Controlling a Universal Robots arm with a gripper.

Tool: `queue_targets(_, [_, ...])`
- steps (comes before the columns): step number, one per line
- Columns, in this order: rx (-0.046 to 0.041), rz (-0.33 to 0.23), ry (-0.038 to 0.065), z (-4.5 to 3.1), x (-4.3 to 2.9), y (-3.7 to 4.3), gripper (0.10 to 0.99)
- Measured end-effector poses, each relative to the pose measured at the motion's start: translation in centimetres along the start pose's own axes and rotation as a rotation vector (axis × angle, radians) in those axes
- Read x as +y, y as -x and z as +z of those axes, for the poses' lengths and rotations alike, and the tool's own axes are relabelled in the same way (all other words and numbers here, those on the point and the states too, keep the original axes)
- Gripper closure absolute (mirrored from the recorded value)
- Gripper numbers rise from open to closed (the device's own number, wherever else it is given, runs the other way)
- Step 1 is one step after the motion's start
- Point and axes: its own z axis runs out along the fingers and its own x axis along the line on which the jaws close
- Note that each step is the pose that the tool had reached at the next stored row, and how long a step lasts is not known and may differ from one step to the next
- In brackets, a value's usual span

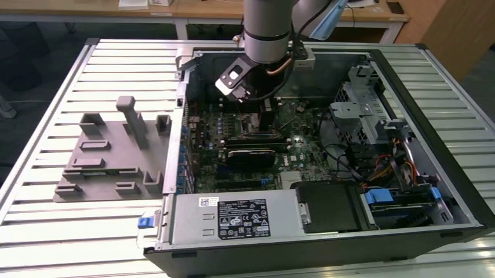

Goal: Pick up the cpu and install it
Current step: 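Place the cpu into insertion slot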

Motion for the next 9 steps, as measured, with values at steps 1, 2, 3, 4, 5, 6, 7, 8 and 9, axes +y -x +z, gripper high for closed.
queue_targets(1, [0.0002,0.000,0.000,0.02,-0.05,0.00,0.541])
queue_targets(2, [0.0004,0.000,0.000,0.05,-0.11,-0.01,0.541])
queue_targets(3, [0.0004,0.000,0.000,0.10,-0.15,-0.02,0.541])
queue_targets(4, [0.0004,0.000,0.000,0.14,-0.18,-0.03,0.541])
queue_targets(5, [0.0002,0.000,0.000,0.19,-0.19,-0.05,0.541])
queue_targets(6, [0.0002,0.000,0.000,0.26,-0.19,-0.07,0.541])
queue_targets(7, [0.0002,0.000,0.000,0.34,-0.20,-0.10,0.541])
queue_targets(8, [0.0003,0.000,0.000,0.42,-0.21,-0.13,0.541])
queue_targets(9, [0.0002,0.000,0.000,0.47,-0.21,-0.16,0.541])
